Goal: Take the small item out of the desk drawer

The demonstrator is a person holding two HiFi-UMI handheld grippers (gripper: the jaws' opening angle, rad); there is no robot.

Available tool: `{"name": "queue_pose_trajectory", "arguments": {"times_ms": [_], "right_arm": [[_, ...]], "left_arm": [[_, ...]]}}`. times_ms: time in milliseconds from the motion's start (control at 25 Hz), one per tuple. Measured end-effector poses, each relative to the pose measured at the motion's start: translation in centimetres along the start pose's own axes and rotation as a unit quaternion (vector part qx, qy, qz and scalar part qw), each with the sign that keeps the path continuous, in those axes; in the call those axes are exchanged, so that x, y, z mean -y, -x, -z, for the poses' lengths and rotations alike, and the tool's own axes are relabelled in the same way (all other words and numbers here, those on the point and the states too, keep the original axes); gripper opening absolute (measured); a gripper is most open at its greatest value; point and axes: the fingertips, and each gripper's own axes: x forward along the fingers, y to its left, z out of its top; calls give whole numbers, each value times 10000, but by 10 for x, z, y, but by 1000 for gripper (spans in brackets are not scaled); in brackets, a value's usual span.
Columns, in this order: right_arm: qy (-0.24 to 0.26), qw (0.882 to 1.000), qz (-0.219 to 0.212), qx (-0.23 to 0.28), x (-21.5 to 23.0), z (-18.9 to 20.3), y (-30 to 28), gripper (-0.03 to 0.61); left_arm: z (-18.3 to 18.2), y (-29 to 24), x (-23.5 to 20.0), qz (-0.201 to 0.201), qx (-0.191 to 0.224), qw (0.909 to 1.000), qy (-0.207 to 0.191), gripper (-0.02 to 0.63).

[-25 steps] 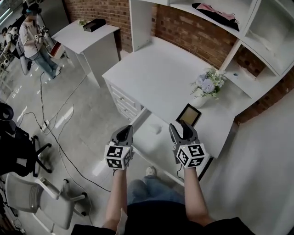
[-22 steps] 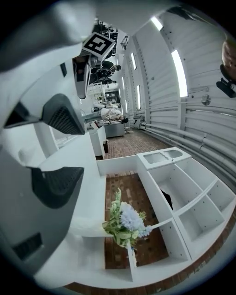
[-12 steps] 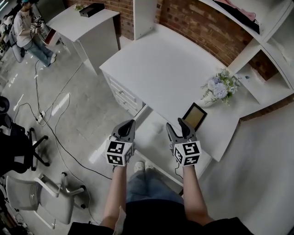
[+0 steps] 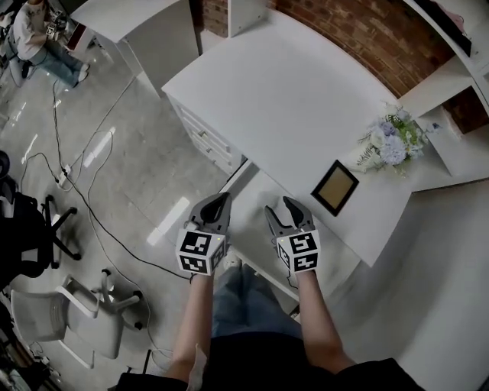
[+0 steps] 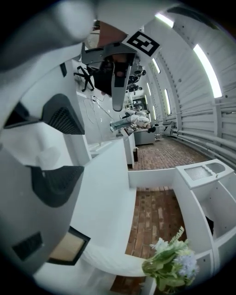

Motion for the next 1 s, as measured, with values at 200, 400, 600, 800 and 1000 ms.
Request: {"name": "queue_pose_trajectory", "arguments": {"times_ms": [200,400,600,800,1000], "right_arm": [[-157,9985,-119,-515,-3,42,-32,199],[-109,9952,48,-969,5,83,-58,199],[-18,9903,134,-1381,8,114,-81,199],[324,9842,164,-1731,18,130,-100,204],[512,9799,139,-1922,24,138,-107,164]], "left_arm": [[23,-11,-6,-34,-198,9997,171,9],[42,-21,-8,-29,-321,9989,347,9],[52,-27,-11,-57,-412,9984,377,9],[59,-31,-13,-57,-468,9981,394,9],[61,-33,-11,-32,-492,9982,345,9]]}}
